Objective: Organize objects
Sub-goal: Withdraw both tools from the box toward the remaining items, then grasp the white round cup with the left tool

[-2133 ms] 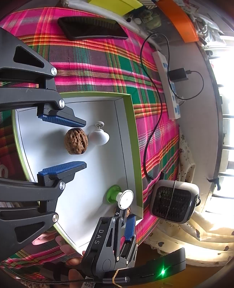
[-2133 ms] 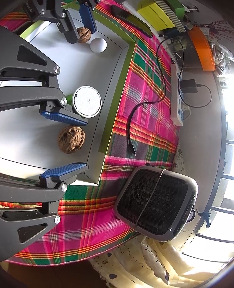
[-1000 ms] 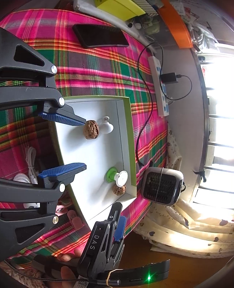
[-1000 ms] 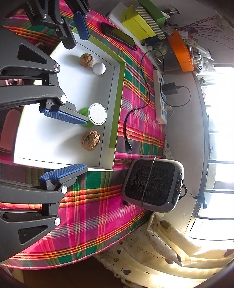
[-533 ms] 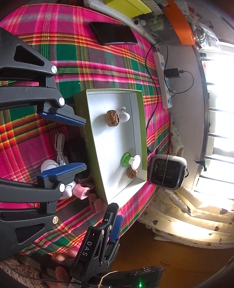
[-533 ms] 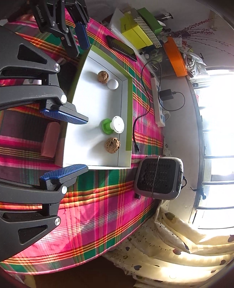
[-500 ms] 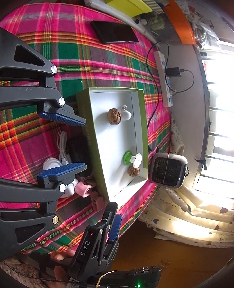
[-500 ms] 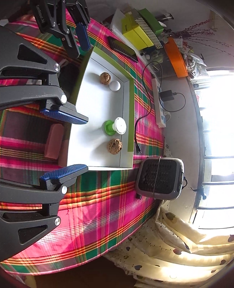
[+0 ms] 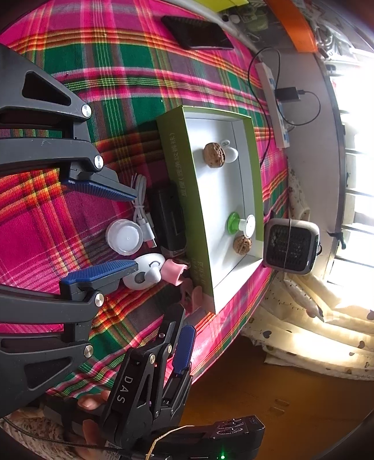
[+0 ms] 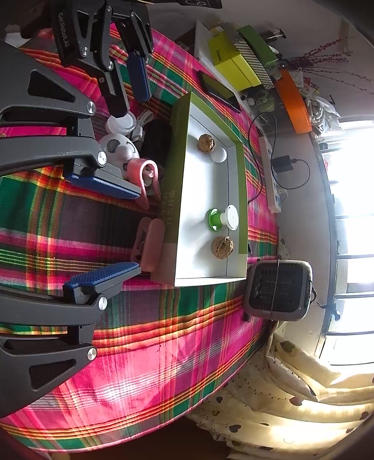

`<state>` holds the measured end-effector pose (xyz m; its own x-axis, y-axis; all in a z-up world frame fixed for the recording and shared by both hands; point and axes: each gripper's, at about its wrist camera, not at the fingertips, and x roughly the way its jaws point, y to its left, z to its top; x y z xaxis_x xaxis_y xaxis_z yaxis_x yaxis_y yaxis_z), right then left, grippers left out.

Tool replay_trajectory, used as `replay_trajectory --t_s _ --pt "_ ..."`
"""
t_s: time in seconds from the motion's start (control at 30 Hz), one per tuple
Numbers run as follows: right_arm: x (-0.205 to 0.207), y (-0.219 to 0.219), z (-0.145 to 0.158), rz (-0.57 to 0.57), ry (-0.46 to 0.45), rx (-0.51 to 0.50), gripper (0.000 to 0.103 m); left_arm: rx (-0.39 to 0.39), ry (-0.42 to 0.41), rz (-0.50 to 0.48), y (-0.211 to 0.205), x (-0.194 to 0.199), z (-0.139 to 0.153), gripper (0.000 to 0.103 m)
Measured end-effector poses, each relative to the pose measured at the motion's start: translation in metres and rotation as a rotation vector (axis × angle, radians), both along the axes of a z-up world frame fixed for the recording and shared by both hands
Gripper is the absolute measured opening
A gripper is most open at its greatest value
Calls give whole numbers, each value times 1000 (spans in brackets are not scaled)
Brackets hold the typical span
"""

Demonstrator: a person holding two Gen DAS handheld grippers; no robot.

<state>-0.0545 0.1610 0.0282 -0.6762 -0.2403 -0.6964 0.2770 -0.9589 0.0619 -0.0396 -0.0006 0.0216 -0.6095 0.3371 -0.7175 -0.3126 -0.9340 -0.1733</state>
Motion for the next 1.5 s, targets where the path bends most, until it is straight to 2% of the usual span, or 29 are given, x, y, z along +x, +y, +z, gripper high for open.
replay_trajectory --t_s 0.53,0.7,1.13,1.2,1.23,1.27,1.37,1.5 --pt "5 4 -5 -15 -23 -12 47 -48 -23 -17 12 -12 -11 40" --pt "8 -2 -7 -2 -36 -14 47 -49 -25 0 6 -13 -11 26" --pt "6 -32 -9 71 -76 -69 47 -33 -32 -10 -16 -14 -11 26" --pt "5 -35 -10 79 -80 -79 50 -28 -31 -18 -16 -13 -12 26" --pt "4 -36 -12 76 -87 -79 58 -23 -32 -18 -17 -14 -12 26" --pt "2 -37 -13 69 -91 -79 60 -16 -34 -18 -18 -15 -12 26" --pt "0 -38 -16 52 -101 -87 60 3 -42 -20 -20 -16 -12 27" --pt "-3 -38 -17 33 -113 -79 60 -36 -32 -36 -15 -16 -12 27"
